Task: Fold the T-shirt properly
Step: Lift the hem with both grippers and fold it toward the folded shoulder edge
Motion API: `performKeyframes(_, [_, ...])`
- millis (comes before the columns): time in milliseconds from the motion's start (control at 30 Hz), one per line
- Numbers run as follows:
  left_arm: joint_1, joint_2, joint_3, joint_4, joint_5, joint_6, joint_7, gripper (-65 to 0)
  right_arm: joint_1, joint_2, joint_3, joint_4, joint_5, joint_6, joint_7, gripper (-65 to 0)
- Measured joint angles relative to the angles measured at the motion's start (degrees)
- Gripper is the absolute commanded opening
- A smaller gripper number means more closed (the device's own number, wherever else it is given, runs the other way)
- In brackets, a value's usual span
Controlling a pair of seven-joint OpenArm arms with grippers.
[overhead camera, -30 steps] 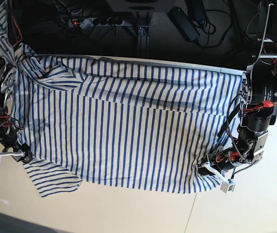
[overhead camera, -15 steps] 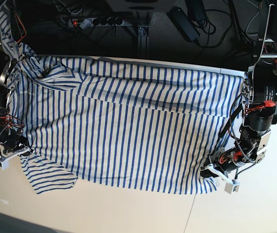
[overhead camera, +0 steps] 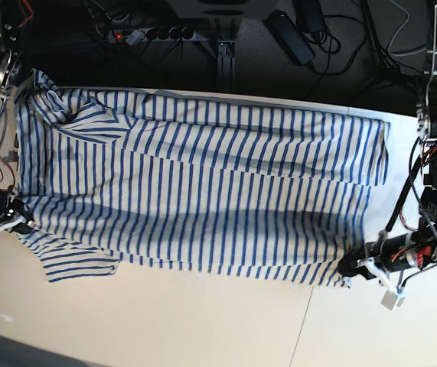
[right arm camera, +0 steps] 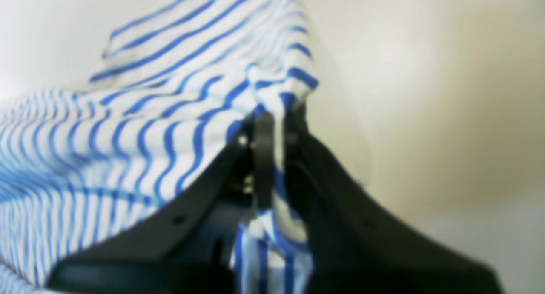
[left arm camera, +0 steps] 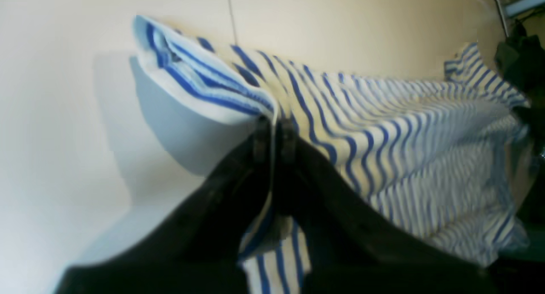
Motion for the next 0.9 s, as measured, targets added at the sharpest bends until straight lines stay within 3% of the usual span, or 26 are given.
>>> performKeyframes(133, [6.40, -2.91, 2.47, 11.19, -0.98, -0.13, 1.20, -65.0, -7.72, 2.49, -0.20, 8.59, 5.29, 0.31, -0.02, -65.0])
performKeyframes(333, [13.90, -7.02, 2.54, 24.39, -1.62, -0.33, 2.58, -65.0, -17.31, 5.66, -0.22, 18.01, 5.60, 0.39, -1.22, -65.0])
performKeyframes(600, [17.46, -8.09, 2.54, 26.73, -1.36, -0.31, 2.82, -65.0, -21.81, 6.08, -0.26, 20.68, 5.66, 0.37, -1.70, -65.0])
performKeyframes(633, [17.44, -8.09, 2.54, 26.80, -1.46, -0.31, 2.82, -65.0, -21.81, 6.08, -0.26, 20.37, 5.22, 0.35, -1.70, -62.0])
performKeyframes(700, [17.49, -8.09, 2.54, 26.82, -1.46, -0.31, 2.84, -65.0, -21.81, 6.08, -0.26, 20.35, 4.96, 0.37, -1.73, -38.2])
performKeyframes(733, [17.51, -8.11, 2.54, 26.80, -1.42, -0.31, 2.84, -65.0, -21.79, 6.08, -0.26, 20.35, 5.01, 0.35, -1.79, -28.5])
performKeyframes(767, [17.49, -8.09, 2.54, 26.80, -1.38, -0.31, 2.84, -65.0, -21.79, 6.08, -0.26, 20.35, 5.01, 0.35, -1.66, -23.0])
performKeyframes(900, [17.49, -7.91, 2.54, 26.80, -1.36, -0.31, 2.82, -65.0, -21.77, 5.88, 2.29, 20.35, 2.99, 0.35, 0.85, -21.3])
